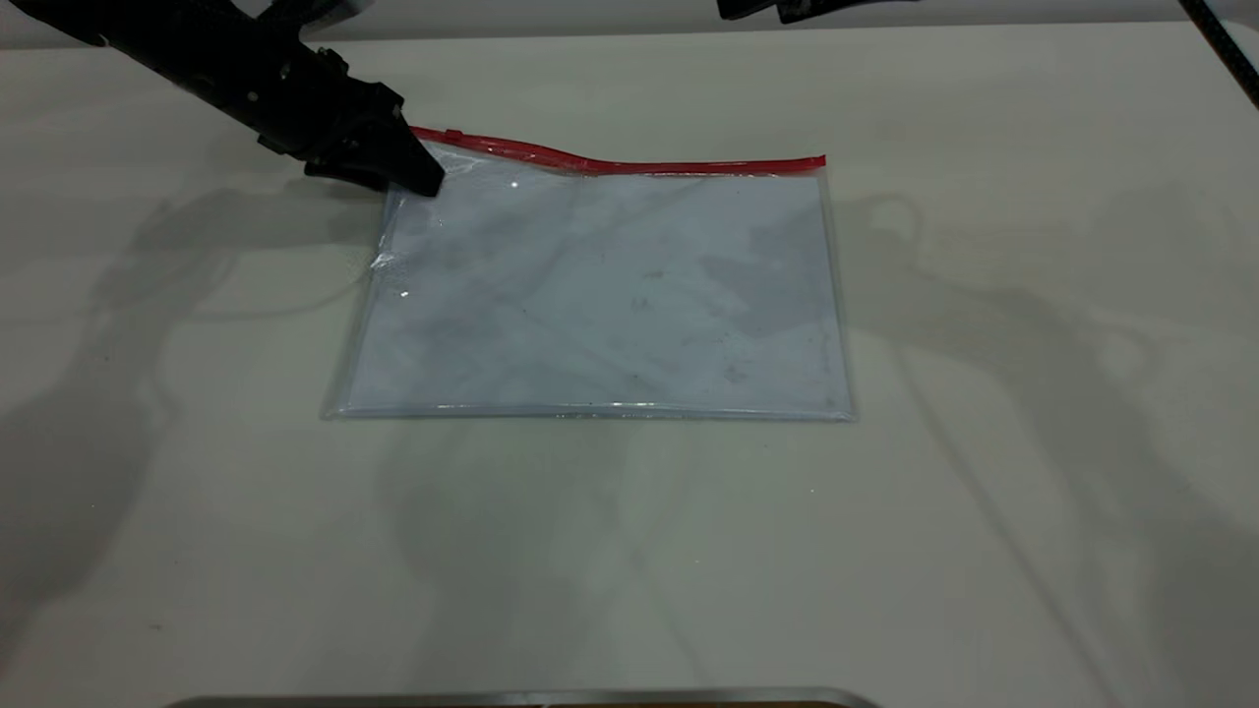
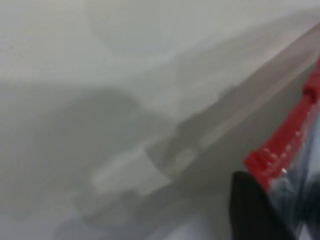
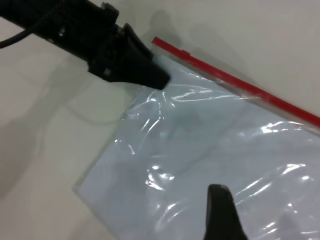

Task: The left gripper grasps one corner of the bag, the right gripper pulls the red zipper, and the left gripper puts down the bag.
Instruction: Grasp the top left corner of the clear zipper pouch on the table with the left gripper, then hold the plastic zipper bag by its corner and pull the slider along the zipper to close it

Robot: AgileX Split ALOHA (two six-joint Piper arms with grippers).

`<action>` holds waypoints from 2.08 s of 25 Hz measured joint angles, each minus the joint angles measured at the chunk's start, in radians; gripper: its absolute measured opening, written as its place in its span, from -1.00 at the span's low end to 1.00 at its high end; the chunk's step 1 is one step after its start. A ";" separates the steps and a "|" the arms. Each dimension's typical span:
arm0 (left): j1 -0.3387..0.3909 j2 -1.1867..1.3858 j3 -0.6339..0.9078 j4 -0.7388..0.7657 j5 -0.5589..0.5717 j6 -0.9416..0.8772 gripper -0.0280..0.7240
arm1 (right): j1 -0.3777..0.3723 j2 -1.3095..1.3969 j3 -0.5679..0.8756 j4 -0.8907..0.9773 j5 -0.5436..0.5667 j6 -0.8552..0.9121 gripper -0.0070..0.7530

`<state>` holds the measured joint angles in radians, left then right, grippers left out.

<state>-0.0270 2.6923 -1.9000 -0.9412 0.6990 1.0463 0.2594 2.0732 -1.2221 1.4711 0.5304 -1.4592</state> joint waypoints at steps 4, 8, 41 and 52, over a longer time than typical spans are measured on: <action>-0.003 0.000 -0.001 -0.004 0.003 0.037 -0.77 | 0.000 0.000 0.000 0.010 -0.014 -0.063 0.35; -0.003 -0.006 -0.001 -0.009 0.035 0.118 -0.78 | 0.000 0.019 -0.037 0.014 -0.026 -0.147 0.35; -0.088 -0.101 -0.001 -0.029 0.191 0.889 -0.78 | 0.069 0.605 -0.678 0.127 0.297 -0.181 0.34; -0.109 -0.101 -0.001 -0.037 0.170 0.889 -0.78 | 0.089 0.651 -0.680 0.215 0.259 -0.220 0.34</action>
<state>-0.1358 2.5916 -1.9013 -0.9780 0.8686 1.9357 0.3481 2.7241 -1.9017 1.6862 0.7895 -1.6795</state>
